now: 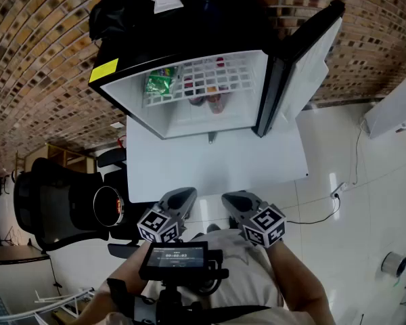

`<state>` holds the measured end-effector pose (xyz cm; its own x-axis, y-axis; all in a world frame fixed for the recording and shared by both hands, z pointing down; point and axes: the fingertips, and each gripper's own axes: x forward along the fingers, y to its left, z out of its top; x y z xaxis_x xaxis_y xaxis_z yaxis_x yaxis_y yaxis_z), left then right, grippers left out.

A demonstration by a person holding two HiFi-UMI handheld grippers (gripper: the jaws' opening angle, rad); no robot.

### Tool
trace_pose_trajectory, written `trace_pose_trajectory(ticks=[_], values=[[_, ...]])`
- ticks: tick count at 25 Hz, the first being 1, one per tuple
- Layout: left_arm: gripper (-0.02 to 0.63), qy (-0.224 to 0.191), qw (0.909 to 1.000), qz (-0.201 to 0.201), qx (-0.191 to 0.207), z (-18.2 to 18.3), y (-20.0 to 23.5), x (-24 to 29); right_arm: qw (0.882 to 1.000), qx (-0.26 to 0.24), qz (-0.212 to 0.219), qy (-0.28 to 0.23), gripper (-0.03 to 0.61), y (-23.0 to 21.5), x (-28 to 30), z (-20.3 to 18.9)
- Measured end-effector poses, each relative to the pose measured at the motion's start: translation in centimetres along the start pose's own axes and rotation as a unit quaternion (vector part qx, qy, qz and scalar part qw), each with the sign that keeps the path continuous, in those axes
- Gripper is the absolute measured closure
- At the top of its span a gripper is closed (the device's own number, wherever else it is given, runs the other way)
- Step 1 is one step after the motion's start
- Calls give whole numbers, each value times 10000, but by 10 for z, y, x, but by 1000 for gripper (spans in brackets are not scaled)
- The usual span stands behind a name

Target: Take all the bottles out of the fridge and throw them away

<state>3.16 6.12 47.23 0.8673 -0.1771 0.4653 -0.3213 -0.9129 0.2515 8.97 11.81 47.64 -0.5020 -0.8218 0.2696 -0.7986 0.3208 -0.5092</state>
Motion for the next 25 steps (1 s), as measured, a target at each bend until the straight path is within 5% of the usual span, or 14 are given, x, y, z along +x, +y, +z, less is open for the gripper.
trace_pose_trajectory(ticks=[2,4,8,17,21,25], values=[[523,6,9992,312,261,11,33,42,9995,-199,246,79,575,-20,3,9],[387,80,9973,619,381,25,63,82,9986,-301,416,124,575,-38,4,18],[284,120,9934,1055,426,69,108,152,9982,-323,495,128,575,-70,3,40],[278,270,9897,1404,54,109,172,284,9992,53,-390,25,575,-119,-44,49],[321,440,9842,1701,223,110,182,298,9954,423,-858,-103,575,-143,-64,45],[322,695,9835,1519,689,92,162,278,9952,611,-756,-145,575,-157,-62,46]])
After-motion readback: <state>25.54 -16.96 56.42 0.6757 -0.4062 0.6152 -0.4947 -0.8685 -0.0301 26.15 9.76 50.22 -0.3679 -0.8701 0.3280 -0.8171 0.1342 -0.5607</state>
